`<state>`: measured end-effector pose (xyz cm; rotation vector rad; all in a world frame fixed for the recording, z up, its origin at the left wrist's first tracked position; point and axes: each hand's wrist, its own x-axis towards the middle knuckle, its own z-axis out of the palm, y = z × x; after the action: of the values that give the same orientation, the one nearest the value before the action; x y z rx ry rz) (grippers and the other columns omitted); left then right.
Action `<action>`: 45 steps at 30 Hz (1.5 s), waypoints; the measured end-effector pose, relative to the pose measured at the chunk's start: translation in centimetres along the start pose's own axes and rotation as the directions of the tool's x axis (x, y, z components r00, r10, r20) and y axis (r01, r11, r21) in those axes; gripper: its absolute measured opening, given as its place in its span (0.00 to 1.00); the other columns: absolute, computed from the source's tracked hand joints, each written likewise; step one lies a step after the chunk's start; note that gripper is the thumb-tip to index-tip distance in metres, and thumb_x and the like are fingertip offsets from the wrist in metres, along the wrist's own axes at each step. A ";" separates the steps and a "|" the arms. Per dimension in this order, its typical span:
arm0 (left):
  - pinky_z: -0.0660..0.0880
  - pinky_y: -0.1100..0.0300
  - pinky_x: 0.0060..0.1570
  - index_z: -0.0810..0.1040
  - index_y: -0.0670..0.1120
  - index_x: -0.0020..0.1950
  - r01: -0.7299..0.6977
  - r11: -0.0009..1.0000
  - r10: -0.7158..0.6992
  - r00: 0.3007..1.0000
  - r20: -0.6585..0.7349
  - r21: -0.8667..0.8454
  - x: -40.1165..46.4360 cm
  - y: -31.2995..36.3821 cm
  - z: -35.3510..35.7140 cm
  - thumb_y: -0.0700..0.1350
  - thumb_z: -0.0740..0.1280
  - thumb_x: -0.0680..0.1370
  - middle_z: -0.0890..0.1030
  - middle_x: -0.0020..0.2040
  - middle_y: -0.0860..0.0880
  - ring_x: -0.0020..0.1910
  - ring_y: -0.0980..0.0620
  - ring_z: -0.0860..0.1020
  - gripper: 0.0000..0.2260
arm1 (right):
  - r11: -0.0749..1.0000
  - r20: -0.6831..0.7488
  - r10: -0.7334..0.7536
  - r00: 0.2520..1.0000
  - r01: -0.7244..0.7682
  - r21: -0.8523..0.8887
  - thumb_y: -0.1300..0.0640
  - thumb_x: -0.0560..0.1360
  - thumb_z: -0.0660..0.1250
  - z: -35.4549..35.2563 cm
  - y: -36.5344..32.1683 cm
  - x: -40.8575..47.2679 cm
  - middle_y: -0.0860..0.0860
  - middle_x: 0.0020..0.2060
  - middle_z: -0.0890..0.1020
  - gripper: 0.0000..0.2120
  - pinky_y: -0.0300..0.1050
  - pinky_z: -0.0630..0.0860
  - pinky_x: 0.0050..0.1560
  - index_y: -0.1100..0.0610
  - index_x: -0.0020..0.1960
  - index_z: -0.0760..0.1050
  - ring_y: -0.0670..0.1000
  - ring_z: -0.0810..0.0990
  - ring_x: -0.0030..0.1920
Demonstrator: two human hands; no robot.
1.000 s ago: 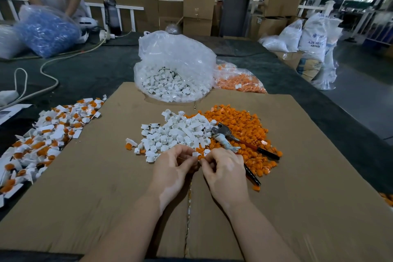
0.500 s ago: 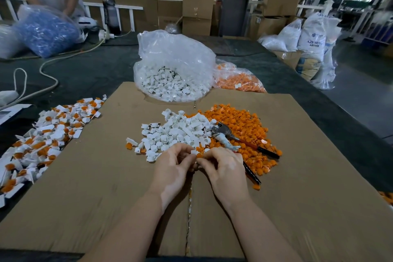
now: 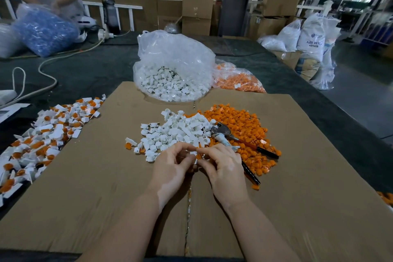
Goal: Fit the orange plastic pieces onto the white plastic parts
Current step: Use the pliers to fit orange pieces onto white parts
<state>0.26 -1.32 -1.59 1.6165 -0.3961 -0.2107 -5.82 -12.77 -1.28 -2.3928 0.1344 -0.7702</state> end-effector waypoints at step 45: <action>0.75 0.69 0.33 0.77 0.39 0.50 0.076 0.994 -0.081 0.995 -0.059 -0.084 1.4 0.4 0.4 0.33 0.66 0.75 0.77 0.35 0.42 0.29 0.58 0.78 0.05 | 0.646 0.118 0.581 0.805 -0.369 -0.668 0.42 0.74 0.58 -3.8 2.7 3.6 0.56 0.68 0.65 0.25 0.63 0.49 0.70 0.55 0.66 0.65 0.58 0.60 0.69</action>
<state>1.31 -2.26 -1.09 1.5560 -0.2728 -0.2328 -4.74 -17.88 1.37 -2.8401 0.9983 -0.0429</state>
